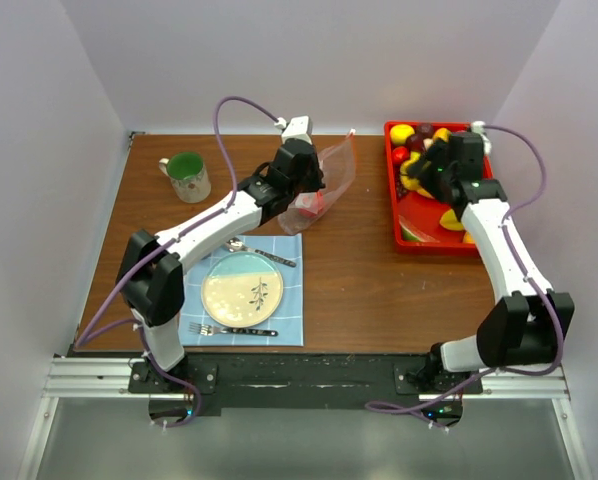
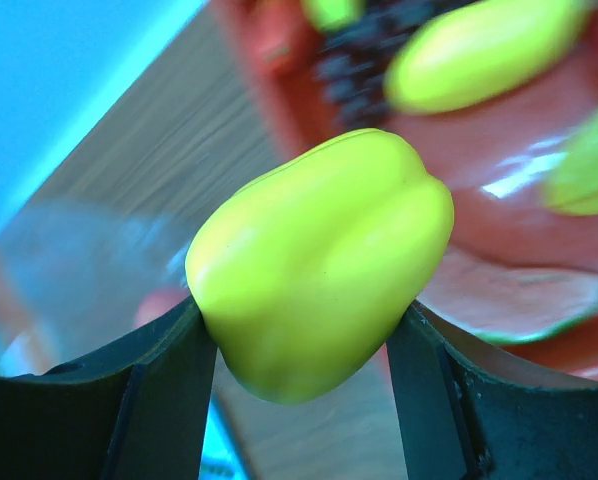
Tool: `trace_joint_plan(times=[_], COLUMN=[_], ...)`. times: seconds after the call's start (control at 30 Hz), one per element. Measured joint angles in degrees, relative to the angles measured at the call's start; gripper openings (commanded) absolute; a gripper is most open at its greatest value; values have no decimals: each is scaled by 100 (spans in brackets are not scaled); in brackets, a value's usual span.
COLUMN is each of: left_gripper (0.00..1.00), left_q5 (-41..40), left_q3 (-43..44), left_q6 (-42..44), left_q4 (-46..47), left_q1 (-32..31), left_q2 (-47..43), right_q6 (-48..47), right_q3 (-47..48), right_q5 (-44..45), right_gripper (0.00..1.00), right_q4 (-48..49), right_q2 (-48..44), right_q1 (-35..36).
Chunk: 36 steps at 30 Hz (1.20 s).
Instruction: Place the food in the zip-top bag and seal the zipper
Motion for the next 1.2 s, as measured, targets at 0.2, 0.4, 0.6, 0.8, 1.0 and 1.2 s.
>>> trace_joint_plan(times=[0.2, 0.4, 0.6, 0.8, 1.0, 1.2], left_gripper=[0, 0, 0, 0, 0, 0], left_q5=[50, 68, 70, 55, 20, 20], left_q3=[0, 0, 0, 0, 0, 0], left_q6=[-42, -42, -44, -44, -48, -52], left_q4=[-2, -4, -4, -13, -63, -57], left_q1=[-2, -7, -15, -15, -15, -15], left_q2=[48, 48, 48, 35, -66, -256], right_q6=[-15, -59, -116, -138, -273, -490], right_q3=[365, 608, 789, 793, 802, 977], right_q5=[-293, -358, -417, -468, -317, -275], right_gripper=[3, 4, 8, 18, 46, 79], right_q4=[306, 743, 979, 949, 678, 251], right_q2=[-216, -87, 367, 822, 828, 831], right_q1=[1423, 1965, 2247, 2260, 2256, 2256])
